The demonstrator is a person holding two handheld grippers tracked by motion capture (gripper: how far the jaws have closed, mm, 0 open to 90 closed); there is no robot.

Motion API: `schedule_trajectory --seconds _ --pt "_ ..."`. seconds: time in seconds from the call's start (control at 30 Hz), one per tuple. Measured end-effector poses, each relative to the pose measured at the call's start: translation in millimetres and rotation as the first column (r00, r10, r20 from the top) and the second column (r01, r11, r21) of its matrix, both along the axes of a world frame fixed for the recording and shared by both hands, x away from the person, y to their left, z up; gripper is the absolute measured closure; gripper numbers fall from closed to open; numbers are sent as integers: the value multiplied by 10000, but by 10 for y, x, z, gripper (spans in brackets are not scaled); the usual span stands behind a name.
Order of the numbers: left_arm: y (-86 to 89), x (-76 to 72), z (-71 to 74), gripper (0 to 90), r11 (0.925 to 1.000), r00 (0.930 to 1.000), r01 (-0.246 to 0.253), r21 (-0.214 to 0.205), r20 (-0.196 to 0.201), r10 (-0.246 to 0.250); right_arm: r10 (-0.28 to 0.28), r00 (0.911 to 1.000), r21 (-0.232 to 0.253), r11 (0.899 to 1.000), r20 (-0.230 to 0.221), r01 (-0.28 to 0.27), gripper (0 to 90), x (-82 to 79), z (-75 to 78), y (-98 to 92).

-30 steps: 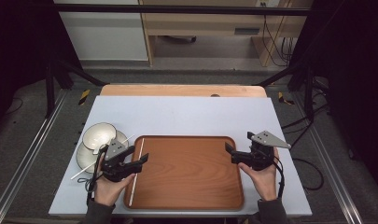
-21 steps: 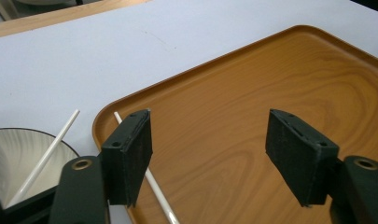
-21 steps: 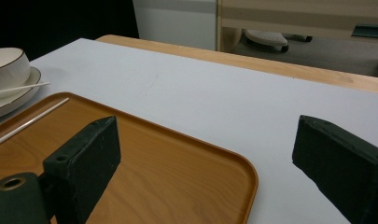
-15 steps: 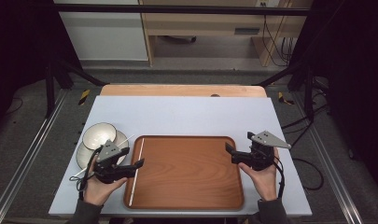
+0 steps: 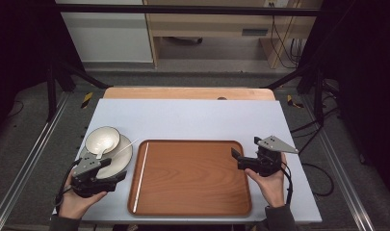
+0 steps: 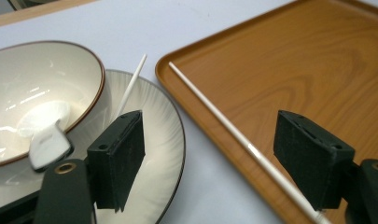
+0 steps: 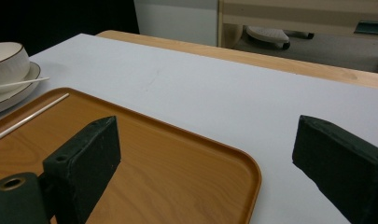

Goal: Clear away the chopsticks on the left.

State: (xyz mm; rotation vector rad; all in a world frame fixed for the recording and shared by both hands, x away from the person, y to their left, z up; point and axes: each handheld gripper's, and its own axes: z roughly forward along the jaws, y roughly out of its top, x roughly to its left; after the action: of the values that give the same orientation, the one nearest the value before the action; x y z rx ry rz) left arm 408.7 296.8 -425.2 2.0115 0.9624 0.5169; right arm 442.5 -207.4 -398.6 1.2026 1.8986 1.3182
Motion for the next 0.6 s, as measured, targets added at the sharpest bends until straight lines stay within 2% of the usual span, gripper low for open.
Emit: schedule_trajectory --seconds 0.13,0.3,0.5,0.6 --pt "48 19 -46 263 9993 9997 -23 384 -232 32 -7 10000 -9 10000 -3 7 79 1 -2 -3" --pt "146 43 -102 284 9980 9986 -227 590 -473 256 0 10000 8 10000 1 0 79 3 -6 -2" --pt "279 76 -136 323 9939 9961 -662 884 -527 711 -11 10000 -34 10000 -28 11 79 8 -14 -8" --pt "335 105 -162 350 9883 9927 -996 1153 -568 1066 -11 10000 -27 10000 -25 11 79 8 -15 -9"
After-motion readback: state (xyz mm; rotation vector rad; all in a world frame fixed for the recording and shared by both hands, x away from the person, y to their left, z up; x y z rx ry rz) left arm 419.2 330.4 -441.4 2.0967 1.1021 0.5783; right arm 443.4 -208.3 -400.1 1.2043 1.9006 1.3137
